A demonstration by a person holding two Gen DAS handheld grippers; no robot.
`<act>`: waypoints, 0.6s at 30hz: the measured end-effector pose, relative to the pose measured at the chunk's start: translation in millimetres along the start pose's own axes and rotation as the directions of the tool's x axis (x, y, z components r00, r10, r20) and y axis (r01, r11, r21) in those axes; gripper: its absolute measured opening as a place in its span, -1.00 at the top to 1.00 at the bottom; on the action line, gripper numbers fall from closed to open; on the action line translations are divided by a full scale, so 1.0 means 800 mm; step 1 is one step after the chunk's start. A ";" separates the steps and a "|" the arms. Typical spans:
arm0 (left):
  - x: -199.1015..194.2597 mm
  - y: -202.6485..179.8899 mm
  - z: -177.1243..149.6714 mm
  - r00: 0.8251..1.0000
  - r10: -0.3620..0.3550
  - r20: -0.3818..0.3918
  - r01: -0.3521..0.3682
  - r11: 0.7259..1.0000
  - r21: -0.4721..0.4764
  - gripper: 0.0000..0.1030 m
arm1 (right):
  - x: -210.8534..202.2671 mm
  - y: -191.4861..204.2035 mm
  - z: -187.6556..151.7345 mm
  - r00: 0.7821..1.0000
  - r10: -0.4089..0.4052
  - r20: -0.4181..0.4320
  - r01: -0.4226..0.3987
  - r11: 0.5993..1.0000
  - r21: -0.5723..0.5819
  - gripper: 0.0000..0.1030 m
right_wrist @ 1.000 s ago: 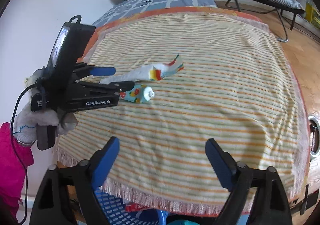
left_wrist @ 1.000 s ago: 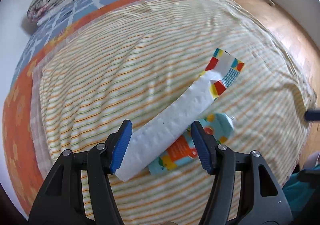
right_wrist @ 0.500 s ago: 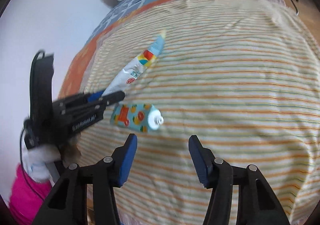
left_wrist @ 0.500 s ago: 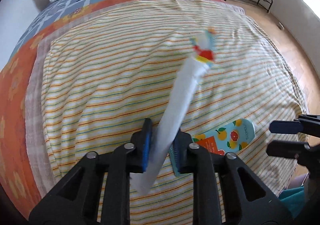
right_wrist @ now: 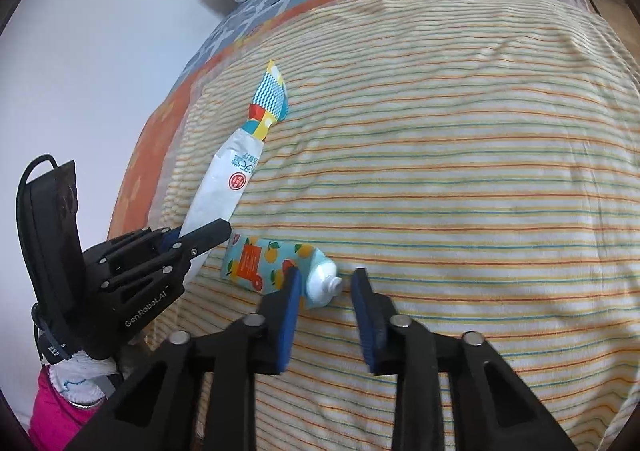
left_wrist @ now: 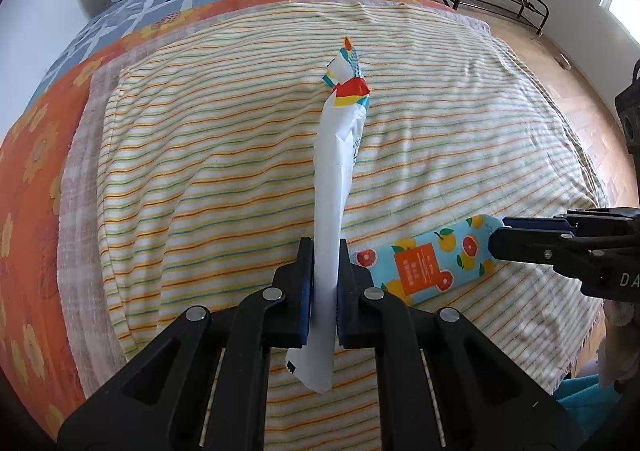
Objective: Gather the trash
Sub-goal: 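Grasp the white tube with the left gripper while the right grasps the patterned tube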
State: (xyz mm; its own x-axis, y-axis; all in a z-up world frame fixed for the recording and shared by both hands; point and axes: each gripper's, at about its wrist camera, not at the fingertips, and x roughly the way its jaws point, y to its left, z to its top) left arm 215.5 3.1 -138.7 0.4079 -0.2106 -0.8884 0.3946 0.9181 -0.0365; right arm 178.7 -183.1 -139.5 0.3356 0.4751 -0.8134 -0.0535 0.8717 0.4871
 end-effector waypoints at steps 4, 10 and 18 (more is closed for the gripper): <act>-0.005 -0.002 -0.004 1.000 0.009 0.006 -0.009 1.000 0.006 0.87 | 0.003 0.007 0.002 1.000 -0.015 0.001 0.015 0.999 -0.028 0.64; -0.021 -0.003 -0.011 1.000 0.015 0.026 -0.015 1.000 0.004 0.87 | -0.016 0.014 -0.001 0.998 -0.042 0.039 0.045 0.996 -0.079 0.65; -0.045 -0.008 -0.026 0.999 0.006 0.051 -0.006 1.000 -0.005 0.87 | -0.046 0.018 -0.011 0.993 -0.086 0.077 0.094 0.989 -0.112 0.65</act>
State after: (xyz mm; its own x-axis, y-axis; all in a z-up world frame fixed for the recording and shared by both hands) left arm 180.9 11.5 -116.0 0.4517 -0.2220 -0.8641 0.3878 0.9211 -0.0339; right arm 157.5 -186.7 -105.1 0.4105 0.3876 -0.8254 -0.1268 0.9206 0.3692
